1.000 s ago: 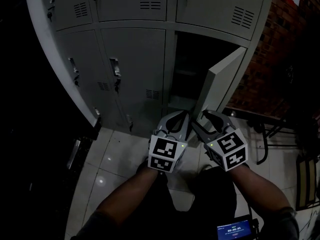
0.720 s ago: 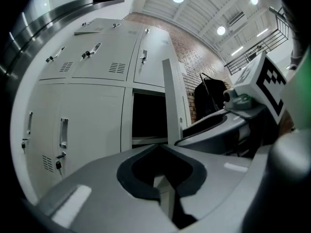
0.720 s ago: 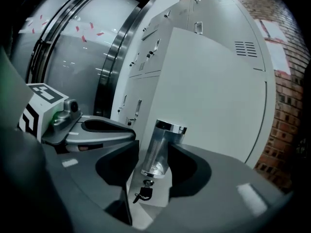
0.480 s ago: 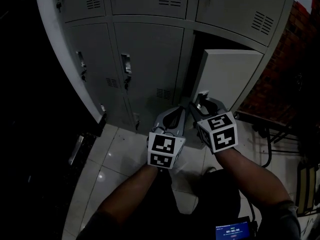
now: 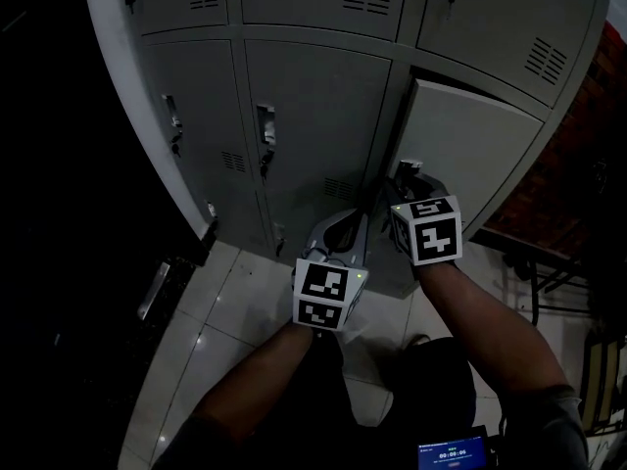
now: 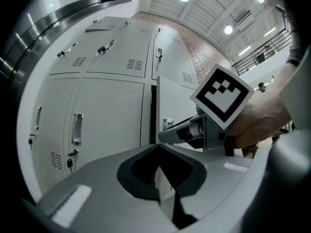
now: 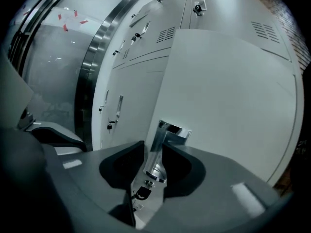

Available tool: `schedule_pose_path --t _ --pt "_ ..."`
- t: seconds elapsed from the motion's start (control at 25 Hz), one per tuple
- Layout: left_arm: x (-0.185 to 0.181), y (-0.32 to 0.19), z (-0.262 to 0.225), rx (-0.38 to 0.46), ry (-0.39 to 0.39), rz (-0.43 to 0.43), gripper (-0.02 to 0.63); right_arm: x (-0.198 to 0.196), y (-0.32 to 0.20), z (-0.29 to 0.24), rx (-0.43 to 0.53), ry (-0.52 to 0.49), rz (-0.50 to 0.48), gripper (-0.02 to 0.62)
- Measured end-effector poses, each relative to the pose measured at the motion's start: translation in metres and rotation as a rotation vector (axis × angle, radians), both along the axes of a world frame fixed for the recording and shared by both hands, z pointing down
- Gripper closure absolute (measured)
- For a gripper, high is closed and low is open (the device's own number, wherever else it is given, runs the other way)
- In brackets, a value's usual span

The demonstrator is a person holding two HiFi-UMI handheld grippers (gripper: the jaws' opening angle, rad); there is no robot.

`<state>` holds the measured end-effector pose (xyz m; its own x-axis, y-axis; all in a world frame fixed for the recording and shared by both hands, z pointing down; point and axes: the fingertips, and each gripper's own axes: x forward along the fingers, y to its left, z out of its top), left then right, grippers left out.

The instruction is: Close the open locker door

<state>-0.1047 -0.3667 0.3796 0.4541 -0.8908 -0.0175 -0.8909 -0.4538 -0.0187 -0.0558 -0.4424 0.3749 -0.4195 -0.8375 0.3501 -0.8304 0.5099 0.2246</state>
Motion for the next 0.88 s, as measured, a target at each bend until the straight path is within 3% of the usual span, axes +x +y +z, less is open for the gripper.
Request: schedule_pose_path --t 0.44,0.88 --pt "-0.02 -0.013 0.004 -0.005 0.005 -0.029 0.603 0.005 -0.053 0.002 0.005 0.067 0.063 0.526" --pt "-0.015 -0.018 0.009 -0.015 0.005 -0.023 0.603 0.005 -0.062 0.003 0.003 0.049 0.066 0.534"
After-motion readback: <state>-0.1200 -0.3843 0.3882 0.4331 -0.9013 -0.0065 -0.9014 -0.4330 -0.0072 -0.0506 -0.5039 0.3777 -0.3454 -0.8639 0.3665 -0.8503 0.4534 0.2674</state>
